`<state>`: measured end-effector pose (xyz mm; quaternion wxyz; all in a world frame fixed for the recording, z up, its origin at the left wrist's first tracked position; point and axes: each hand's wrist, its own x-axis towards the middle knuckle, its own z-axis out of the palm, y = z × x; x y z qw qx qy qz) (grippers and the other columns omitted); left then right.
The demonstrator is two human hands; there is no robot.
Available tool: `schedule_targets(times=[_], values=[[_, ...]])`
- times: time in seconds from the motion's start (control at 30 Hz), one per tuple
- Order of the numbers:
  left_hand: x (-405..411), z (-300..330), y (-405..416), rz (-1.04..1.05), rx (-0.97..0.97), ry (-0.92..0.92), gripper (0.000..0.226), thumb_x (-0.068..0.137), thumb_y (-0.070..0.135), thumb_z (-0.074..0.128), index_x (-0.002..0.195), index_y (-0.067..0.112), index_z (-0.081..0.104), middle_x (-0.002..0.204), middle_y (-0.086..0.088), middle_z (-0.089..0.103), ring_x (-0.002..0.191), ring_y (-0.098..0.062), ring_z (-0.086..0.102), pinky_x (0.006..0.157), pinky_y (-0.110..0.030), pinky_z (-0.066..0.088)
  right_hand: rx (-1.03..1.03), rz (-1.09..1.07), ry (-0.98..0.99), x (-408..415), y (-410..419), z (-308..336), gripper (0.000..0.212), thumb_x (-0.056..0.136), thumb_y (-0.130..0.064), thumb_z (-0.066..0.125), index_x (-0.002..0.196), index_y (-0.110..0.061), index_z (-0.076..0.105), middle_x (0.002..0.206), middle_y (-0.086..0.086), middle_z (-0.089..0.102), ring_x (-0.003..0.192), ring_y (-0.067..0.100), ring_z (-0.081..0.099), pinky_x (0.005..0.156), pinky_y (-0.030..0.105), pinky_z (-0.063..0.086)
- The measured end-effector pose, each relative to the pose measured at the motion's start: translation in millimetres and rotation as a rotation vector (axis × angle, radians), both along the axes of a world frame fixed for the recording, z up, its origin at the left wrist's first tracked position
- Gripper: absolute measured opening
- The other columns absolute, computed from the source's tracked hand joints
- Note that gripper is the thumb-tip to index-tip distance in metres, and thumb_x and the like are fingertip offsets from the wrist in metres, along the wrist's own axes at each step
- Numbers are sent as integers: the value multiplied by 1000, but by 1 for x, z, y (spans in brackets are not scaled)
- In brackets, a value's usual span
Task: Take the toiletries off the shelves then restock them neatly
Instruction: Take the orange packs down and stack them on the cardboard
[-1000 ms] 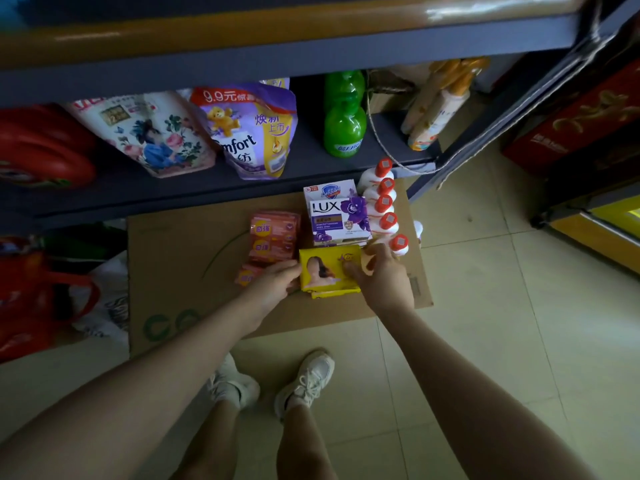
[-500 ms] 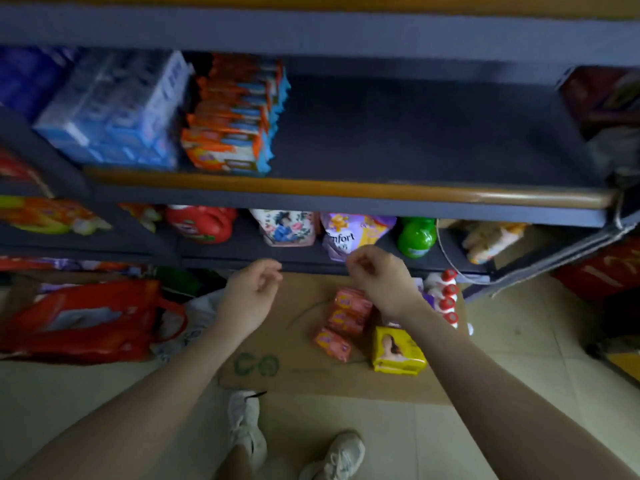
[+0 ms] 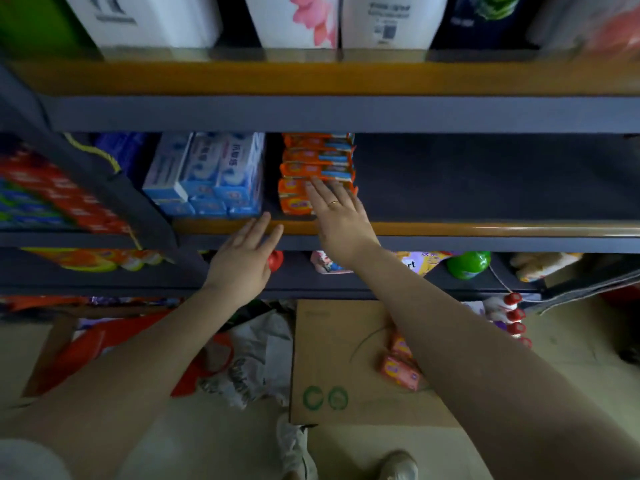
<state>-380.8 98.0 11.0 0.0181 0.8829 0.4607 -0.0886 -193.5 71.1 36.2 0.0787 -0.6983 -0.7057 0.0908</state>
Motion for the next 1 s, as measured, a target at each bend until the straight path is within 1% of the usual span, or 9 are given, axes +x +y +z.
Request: schedule_targets(times=[0.1, 0.17, 0.23, 0.3, 0.43, 0.63, 0.83, 0.93, 1.0], values=[[-9, -3, 8, -124, 101, -24, 71, 87, 22, 60, 147, 17, 22, 155, -10, 15, 141, -27, 23, 110, -40, 28, -12, 13, -182, 4, 3, -9, 90, 87, -12, 55, 149, -18, -10, 158, -2, -10, 145, 20, -8, 114, 34, -9], [-18, -9, 14, -208, 153, -82, 77, 67, 17, 79, 136, 9, 46, 144, -14, 41, 127, -33, 46, 97, -45, 43, -9, 9, -210, 8, -2, -8, 77, 93, -12, 43, 149, -19, -9, 158, -2, -8, 146, 19, -7, 116, 35, -6], [-23, -11, 18, -220, 157, -83, 78, 59, 17, 83, 130, 9, 53, 140, -12, 47, 123, -32, 51, 86, -43, 51, 0, -18, -201, 11, -8, -4, 70, 94, -7, 35, 150, -21, -5, 159, -4, -2, 146, 17, -2, 116, 34, -3], [-24, -12, 19, -221, 160, -95, 76, 63, 21, 80, 133, 13, 51, 144, -9, 43, 126, -30, 47, 82, -39, 53, 17, -66, -178, 13, -11, -3, 71, 91, -3, 39, 150, -22, 5, 158, -4, 8, 146, 18, 6, 117, 35, 1], [-28, -14, 23, -266, 167, -102, 75, 62, 19, 80, 131, 11, 52, 143, -12, 43, 125, -35, 47, 94, -47, 45, 102, -190, -147, 19, -9, 0, 59, 88, -2, 50, 143, -18, 35, 149, 2, 36, 138, 26, 30, 114, 40, 16], [-29, -12, 22, -224, 47, -155, 70, 68, 13, 75, 134, 13, 50, 150, -13, 31, 133, -35, 37, 75, -43, 55, -17, -398, -124, 22, 14, 15, 48, 89, -10, 53, 134, -11, 35, 135, 12, 44, 127, 31, 38, 106, 42, 30], [-18, 4, 24, -116, -59, -225, 59, 92, 24, 47, 146, 19, 24, 157, -1, 9, 143, -23, 9, 102, -39, 41, -71, -304, -210, 22, 10, 25, 48, 89, -6, 53, 135, -9, 37, 136, 13, 40, 123, 31, 39, 91, 41, 42], [-6, 24, 19, -25, -187, -457, 62, 94, 26, 49, 147, 22, 18, 153, 0, 22, 137, -21, 25, 101, -33, 38, 29, -276, -153, 26, -12, 27, 46, 90, -8, 55, 134, -13, 43, 135, 10, 39, 119, 29, 39, 76, 39, 45], [3, 40, 11, -17, -243, -685, 64, 92, 25, 55, 146, 22, 22, 146, 0, 33, 130, -15, 36, 96, -25, 37, 166, -258, 63, 32, -27, 27, 42, 88, -10, 60, 129, -12, 50, 128, 10, 46, 113, 29, 43, 76, 36, 45]])
